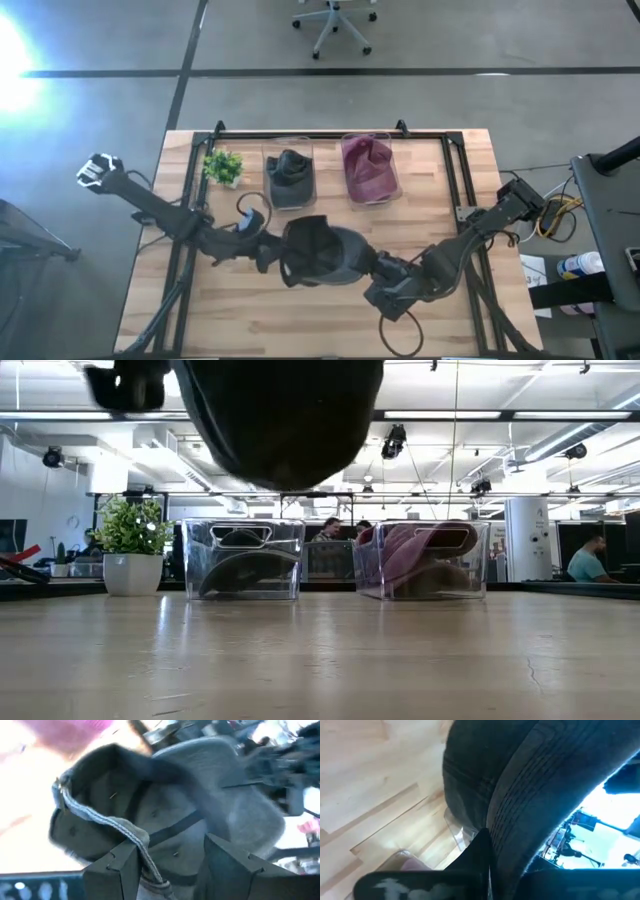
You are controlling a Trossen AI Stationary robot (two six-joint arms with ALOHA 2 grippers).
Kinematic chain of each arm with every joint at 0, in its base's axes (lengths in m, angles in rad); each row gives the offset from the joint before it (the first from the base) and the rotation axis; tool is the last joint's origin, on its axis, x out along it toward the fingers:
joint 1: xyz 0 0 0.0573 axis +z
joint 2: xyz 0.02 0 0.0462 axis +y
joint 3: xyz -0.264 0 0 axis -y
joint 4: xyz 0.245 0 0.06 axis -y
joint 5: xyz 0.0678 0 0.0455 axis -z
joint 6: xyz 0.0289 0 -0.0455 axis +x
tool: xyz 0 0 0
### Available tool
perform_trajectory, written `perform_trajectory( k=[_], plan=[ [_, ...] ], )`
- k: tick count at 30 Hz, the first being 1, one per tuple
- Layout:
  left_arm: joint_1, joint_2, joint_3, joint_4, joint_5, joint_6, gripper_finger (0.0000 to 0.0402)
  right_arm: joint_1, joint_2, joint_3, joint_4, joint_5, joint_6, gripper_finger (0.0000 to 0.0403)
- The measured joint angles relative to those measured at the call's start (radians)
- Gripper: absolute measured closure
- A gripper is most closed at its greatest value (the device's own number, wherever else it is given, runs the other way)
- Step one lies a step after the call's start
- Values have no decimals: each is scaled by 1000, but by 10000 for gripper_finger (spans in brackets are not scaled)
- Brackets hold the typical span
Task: Pick & Place hat
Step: Put the black cap into the transparent bin
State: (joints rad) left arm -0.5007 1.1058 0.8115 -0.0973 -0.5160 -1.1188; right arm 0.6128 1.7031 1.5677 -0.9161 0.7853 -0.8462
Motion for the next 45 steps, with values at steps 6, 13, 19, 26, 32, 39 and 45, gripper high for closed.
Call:
perform_trajectory(
  k=[6, 13, 19, 26, 32, 39, 45],
  plan=[
    [-9, -25, 138, -459, -3, 1, 200, 0, -2, 0, -5, 0, 7, 390],
    [-20, -27, 154, -708, -34, -176, 200, 0, -7, -1, -26, 2, 88, 390],
    [-17, -16, 47, -671, -26, -290, 200, 0, -7, 7, -23, 3, 52, 390],
    [5, -9, -104, -312, -26, -309, 200, 0, -13, 34, 37, 19, -21, 390],
    [63, 30, -142, 17, -39, -188, 200, 0, -8, 36, 114, -1, -85, 390],
    [65, 139, 10, 46, 36, -13, 200, -26, 9, 31, 173, -22, -52, 390],
    [65, 280, 141, 45, 171, 69, 200, -71, 36, 27, 287, -35, -65, 390]
  ],
)
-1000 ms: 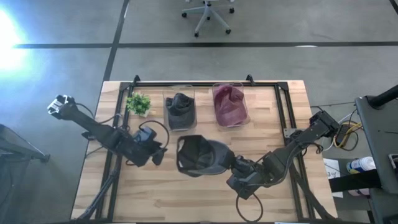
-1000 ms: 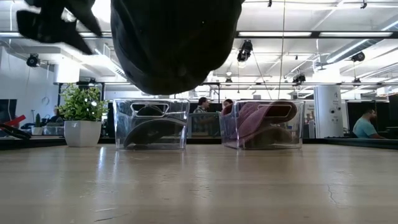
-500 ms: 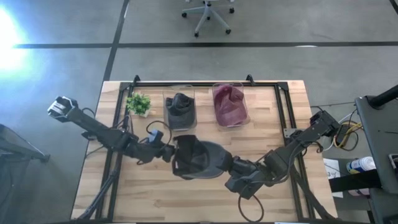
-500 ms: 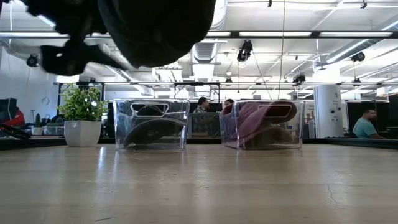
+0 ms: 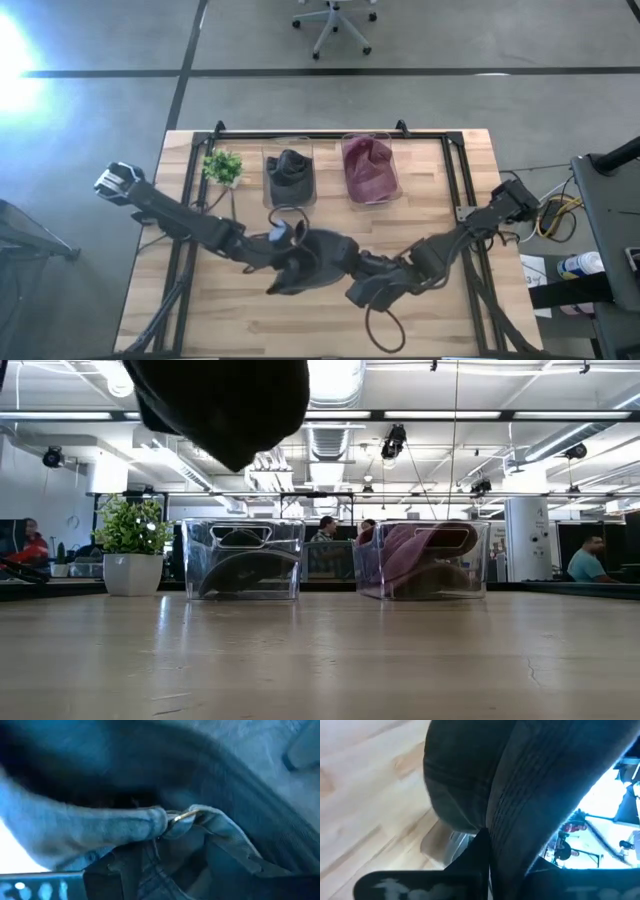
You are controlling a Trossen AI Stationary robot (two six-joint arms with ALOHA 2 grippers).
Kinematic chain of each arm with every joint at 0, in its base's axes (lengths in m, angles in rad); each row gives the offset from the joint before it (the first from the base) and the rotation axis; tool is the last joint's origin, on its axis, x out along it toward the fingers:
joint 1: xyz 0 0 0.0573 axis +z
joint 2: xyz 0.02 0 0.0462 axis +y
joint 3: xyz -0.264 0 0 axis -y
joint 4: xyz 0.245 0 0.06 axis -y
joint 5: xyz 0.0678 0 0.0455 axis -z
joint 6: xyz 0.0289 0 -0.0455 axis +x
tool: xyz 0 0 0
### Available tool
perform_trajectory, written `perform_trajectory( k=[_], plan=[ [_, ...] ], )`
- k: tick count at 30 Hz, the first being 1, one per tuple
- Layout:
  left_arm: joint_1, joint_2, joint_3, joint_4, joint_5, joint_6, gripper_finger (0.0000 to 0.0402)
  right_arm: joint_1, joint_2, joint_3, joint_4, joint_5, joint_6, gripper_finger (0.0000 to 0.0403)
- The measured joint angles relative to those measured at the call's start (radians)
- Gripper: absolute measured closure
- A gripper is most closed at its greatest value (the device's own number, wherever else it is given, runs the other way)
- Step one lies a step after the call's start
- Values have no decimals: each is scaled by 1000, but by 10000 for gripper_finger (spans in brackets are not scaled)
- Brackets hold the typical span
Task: Pick & Place hat
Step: Put the black cap into the transparent bin
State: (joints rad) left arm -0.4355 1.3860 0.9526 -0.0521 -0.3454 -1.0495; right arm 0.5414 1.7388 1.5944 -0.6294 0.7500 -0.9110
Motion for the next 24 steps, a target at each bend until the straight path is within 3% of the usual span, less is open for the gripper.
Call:
perform_trajectory(
  k=[5, 11, 14, 24],
  plan=[
    [0, 53, 56, -10, 52, 48, 200, 2, 27, 0, 56, -10, 45, 390],
    [-2, 22, 60, 0, 100, 39, 200, -2, 28, -1, 131, 15, 484, 389],
    [-3, -8, 60, 4, 105, 38, 200, -3, 29, -2, 198, 21, 640, 389],
    [-2, -190, 54, -53, 71, 90, 200, 5, 9, 1, 234, 42, 890, 390]
  ],
)
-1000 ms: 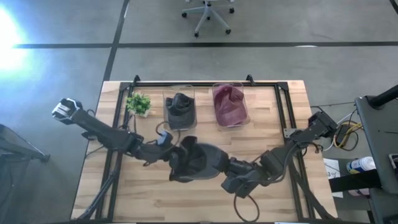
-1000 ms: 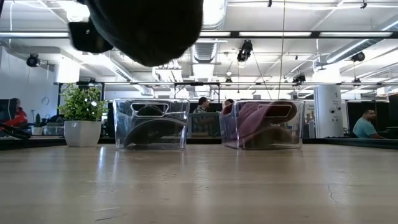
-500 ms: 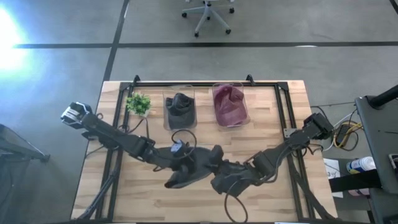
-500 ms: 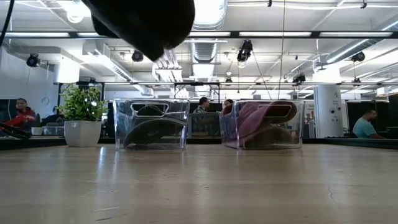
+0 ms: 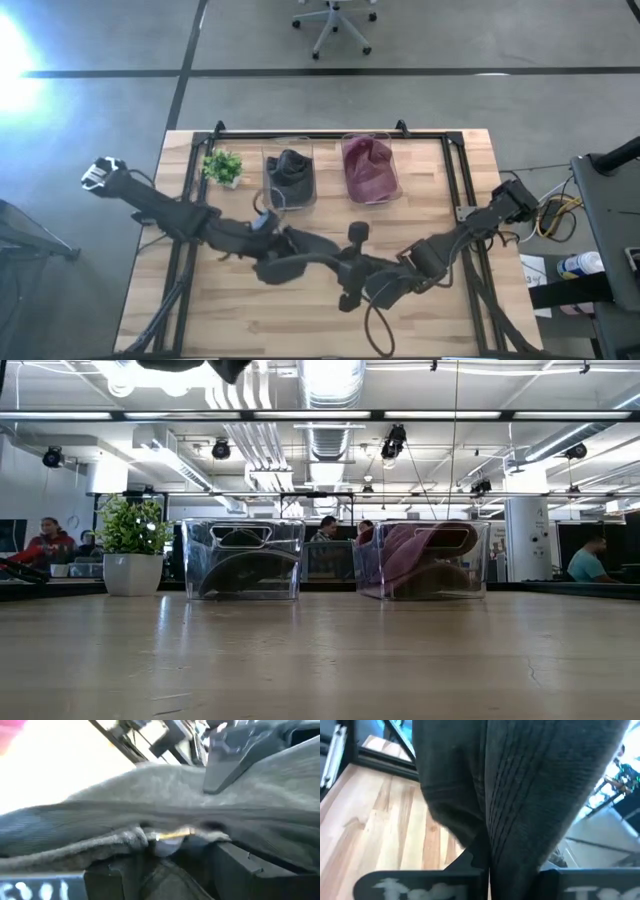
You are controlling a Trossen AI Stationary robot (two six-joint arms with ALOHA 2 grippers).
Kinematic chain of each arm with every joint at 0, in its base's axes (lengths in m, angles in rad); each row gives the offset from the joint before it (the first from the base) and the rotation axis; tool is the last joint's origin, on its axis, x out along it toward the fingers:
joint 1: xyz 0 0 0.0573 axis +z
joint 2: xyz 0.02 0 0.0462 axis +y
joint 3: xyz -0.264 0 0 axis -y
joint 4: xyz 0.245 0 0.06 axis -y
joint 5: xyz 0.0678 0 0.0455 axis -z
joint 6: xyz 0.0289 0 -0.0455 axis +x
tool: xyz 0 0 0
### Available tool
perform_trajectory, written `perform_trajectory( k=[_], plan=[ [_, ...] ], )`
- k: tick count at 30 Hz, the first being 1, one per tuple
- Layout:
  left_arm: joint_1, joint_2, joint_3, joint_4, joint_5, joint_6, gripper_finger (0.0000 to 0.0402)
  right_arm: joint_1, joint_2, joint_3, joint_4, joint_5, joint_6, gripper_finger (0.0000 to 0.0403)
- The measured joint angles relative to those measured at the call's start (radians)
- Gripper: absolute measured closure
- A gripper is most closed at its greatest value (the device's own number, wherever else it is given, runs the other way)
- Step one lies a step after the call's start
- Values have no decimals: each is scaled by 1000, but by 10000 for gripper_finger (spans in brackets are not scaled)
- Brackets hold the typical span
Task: Pick & Place hat
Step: Put the black cap into the transparent bin
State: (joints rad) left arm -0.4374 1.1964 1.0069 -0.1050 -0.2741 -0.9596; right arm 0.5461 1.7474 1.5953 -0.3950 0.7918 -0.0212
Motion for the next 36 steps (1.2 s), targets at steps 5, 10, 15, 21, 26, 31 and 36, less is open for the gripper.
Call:
perform_trajectory(
  k=[5, 10, 15, 21, 26, 31, 36],
  plan=[
    [0, -101, 0, -114, -136, 48, 200, -7, 0, -6, -3, 21, 109, 390],
    [0, -205, 2, -200, -321, 114, 200, -6, 2, -7, -13, 13, 139, 390],
    [-1, -319, 6, -233, -461, 211, 200, -5, -1, -9, -57, 15, 153, 390],
    [-1, -412, 5, -239, -535, 292, 200, -19, -2, -10, -50, 15, 296, 390],
    [-1, -458, 5, -280, -596, 331, 200, -79, 2, -25, -13, 133, 685, 390],
    [-1, -468, 5, -481, -619, 233, 200, -192, 2, -62, -13, 217, 1084, 390],
    [-6, -437, 4, -719, -614, -12, 200, -290, 34, -78, 15, 223, 1223, 390]
  ],
)
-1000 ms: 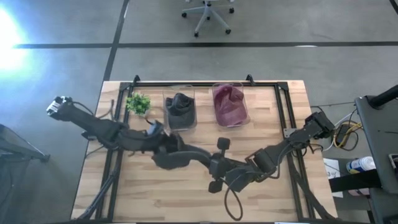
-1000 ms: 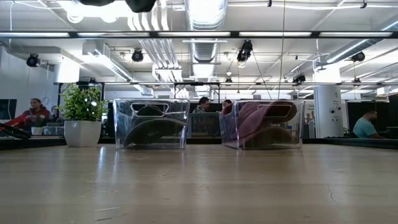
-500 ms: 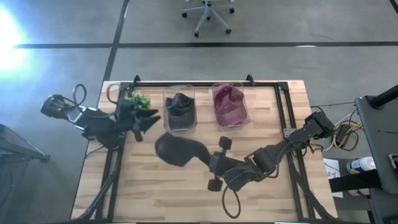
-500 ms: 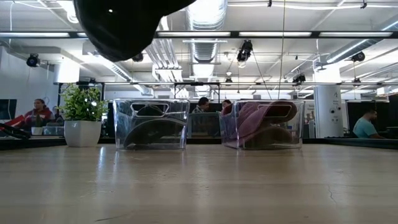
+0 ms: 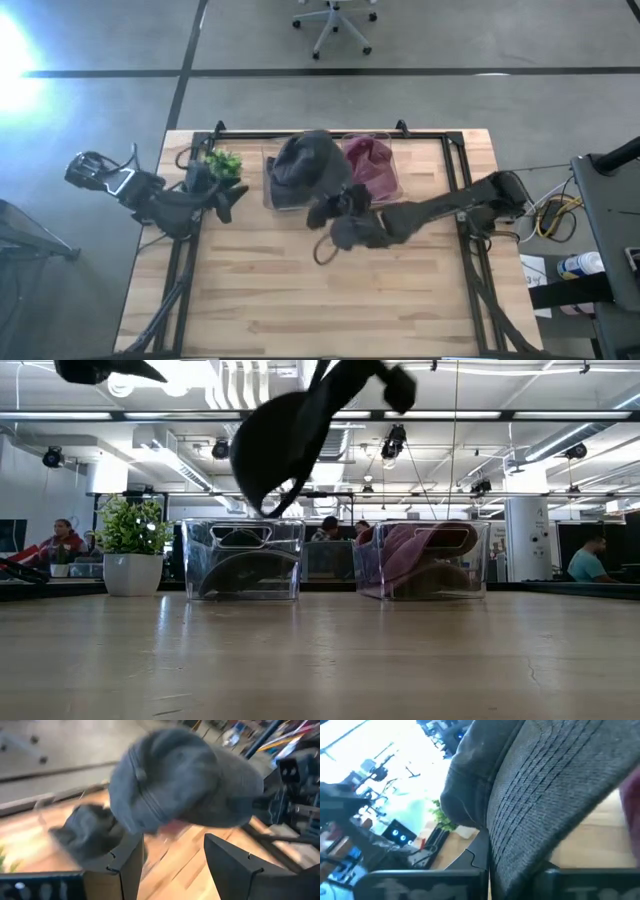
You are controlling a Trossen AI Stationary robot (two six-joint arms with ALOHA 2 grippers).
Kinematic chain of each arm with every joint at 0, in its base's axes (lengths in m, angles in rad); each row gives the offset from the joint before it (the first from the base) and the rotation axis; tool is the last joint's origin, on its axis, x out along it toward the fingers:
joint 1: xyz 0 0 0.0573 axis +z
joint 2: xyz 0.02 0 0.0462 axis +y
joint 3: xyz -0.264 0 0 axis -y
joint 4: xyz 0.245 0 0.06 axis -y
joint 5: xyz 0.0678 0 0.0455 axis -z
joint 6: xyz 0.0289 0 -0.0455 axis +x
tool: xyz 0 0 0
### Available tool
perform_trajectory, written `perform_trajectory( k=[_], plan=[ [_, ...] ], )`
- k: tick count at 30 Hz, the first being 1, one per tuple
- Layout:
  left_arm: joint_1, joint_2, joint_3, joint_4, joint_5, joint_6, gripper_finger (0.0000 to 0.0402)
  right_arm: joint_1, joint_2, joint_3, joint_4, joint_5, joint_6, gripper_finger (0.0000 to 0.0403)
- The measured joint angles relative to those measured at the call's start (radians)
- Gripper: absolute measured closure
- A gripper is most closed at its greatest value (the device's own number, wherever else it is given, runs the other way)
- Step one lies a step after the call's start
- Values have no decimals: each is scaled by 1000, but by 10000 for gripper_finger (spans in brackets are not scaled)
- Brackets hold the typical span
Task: Pick & Place hat
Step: Put the black cap into the transparent bin
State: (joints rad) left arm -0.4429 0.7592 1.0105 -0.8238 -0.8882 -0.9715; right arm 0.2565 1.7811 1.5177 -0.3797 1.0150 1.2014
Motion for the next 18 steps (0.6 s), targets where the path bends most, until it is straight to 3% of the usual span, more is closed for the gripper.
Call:
perform_trajectory(
  k=[3, 6, 11, 18],
  plan=[
    [-5, 26, -1, -75, 15, -88, 200, -34, 61, -1, 129, -47, -8, 390],
    [-7, 47, -1, -94, 44, -112, 200, -54, 122, -1, 260, -28, -53, 390],
    [-7, 65, -1, -116, 94, -152, 200, -97, 216, 37, 255, 34, 19, 390],
    [-5, 70, -1, -356, 64, -372, 200, -117, 356, 193, 254, 4, 65, 390]
  ],
)
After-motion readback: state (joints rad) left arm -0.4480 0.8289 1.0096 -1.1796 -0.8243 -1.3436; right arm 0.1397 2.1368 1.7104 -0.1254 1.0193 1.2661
